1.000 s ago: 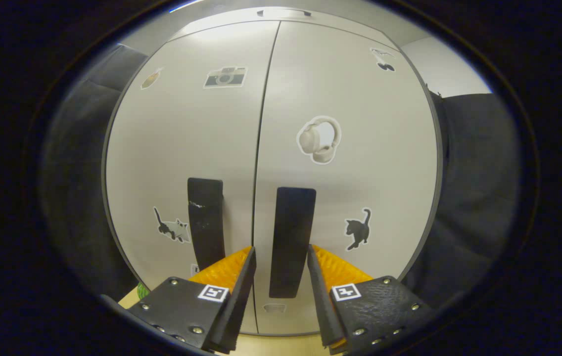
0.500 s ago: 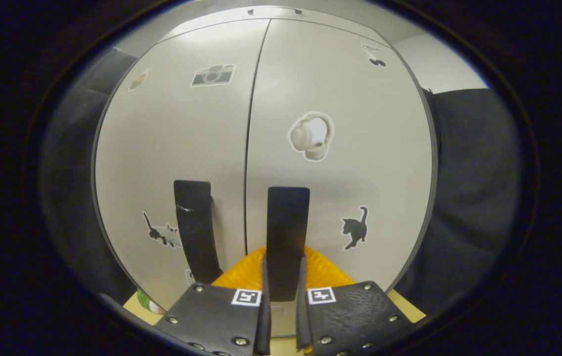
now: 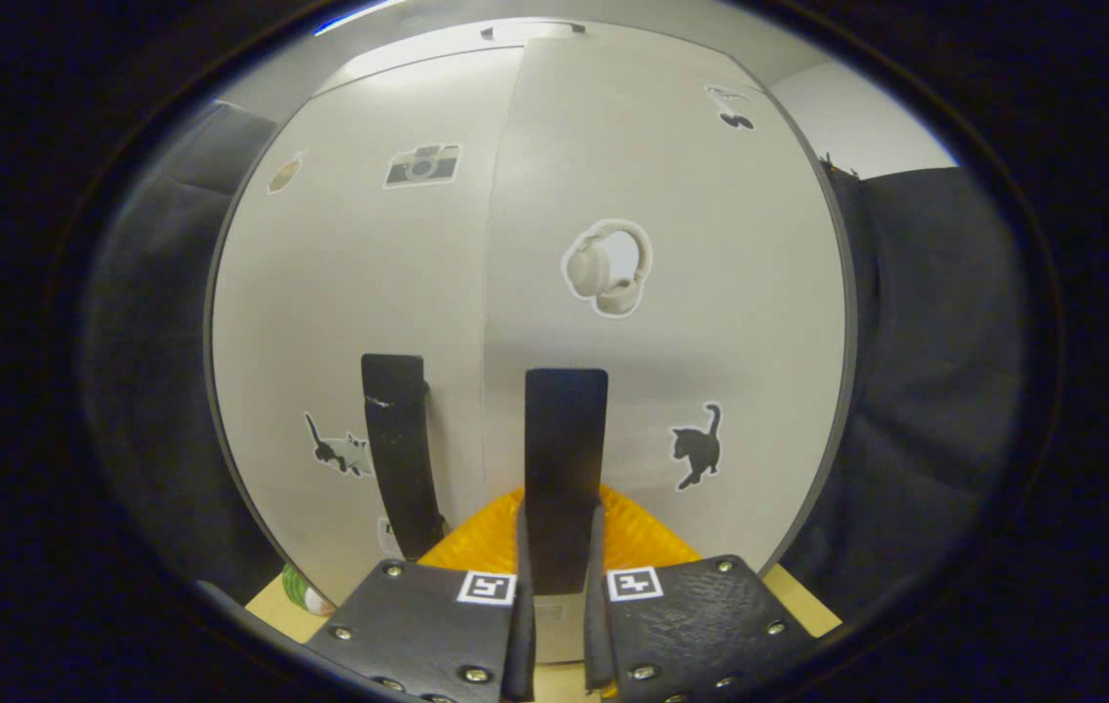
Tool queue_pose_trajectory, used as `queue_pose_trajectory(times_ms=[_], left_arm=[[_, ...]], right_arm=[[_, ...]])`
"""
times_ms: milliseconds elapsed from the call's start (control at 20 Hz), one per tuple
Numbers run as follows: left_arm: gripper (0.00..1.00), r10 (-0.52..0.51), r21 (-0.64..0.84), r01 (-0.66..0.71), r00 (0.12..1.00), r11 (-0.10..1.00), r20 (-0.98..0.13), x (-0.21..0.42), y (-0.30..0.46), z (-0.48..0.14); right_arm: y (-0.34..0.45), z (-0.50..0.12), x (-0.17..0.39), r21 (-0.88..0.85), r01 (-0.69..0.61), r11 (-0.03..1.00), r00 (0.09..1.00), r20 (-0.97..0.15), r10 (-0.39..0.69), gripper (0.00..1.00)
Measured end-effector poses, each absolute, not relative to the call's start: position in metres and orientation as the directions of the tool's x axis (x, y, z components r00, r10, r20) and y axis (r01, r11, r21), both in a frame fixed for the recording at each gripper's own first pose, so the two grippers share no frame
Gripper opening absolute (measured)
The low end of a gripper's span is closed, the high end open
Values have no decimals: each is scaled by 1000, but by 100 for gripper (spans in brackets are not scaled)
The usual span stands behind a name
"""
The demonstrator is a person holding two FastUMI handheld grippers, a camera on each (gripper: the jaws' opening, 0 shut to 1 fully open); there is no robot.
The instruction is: Open the right door of the double-door shoe cabinet with the right hand, and open the left door with the left hand.
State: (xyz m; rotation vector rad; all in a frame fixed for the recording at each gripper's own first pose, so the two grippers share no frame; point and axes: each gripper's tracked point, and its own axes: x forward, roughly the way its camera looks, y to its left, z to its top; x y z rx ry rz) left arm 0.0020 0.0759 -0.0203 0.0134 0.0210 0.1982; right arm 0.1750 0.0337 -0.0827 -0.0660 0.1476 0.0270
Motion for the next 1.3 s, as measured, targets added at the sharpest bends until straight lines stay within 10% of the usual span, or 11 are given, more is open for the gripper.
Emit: queue_pose_trajectory(times_ms=[1300], left_arm=[[96,166,21,-165,986,986,-26,-31,62,-20]], right_arm=[[20,-74,147,39,-276,960,948,-157,279,20]])
